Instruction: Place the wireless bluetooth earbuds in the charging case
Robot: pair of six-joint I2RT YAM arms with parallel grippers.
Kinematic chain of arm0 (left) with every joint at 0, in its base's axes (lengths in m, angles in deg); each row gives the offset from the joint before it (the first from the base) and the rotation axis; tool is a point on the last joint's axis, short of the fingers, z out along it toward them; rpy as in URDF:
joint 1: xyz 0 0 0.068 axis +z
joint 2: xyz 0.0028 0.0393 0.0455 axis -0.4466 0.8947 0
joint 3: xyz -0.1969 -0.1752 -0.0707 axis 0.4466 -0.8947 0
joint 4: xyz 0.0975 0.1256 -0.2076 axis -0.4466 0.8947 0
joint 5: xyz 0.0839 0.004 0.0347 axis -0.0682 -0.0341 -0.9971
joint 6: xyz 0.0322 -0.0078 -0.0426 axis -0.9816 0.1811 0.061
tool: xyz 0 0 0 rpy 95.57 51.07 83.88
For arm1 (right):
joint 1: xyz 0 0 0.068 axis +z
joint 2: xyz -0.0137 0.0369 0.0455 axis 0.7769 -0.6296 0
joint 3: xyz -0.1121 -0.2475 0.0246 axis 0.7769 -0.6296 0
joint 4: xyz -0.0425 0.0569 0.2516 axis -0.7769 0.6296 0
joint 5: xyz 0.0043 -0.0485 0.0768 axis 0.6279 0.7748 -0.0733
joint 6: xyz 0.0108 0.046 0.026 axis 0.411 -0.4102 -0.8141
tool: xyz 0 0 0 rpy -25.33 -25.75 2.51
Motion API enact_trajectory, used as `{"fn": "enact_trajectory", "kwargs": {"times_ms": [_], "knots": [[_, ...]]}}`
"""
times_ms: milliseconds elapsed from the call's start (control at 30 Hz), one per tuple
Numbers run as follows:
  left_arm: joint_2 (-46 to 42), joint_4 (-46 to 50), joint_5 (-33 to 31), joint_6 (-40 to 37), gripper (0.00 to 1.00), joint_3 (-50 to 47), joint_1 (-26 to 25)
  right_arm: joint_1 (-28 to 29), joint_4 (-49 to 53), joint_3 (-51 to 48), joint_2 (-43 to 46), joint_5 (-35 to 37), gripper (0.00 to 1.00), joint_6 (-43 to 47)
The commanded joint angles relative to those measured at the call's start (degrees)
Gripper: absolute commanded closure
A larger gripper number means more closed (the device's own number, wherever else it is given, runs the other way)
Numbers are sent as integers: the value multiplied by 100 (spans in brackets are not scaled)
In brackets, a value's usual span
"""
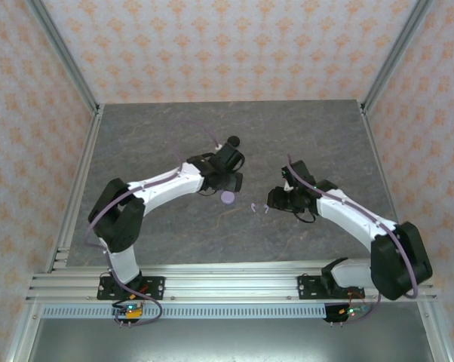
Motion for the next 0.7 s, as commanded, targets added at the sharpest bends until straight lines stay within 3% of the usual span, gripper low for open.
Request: {"fn": "enact_trajectory", "kwargs": {"times_ms": [0,167,400,667], "knots": [[-77,-89,374,-136,39,-293,474,238,-263,415,-397,-149,56,-86],[-51,-383,905,-223,48,-626,923,589,-425,897,-1166,-291,64,-210],[255,-822,1378,-121,67,-960,1165,954,-599,1578,-2132,-413,80,-407],[617,-1095,1718,56,74,-1124,1157,1009,-877,1943,-2791,-530,88,-657]]}}
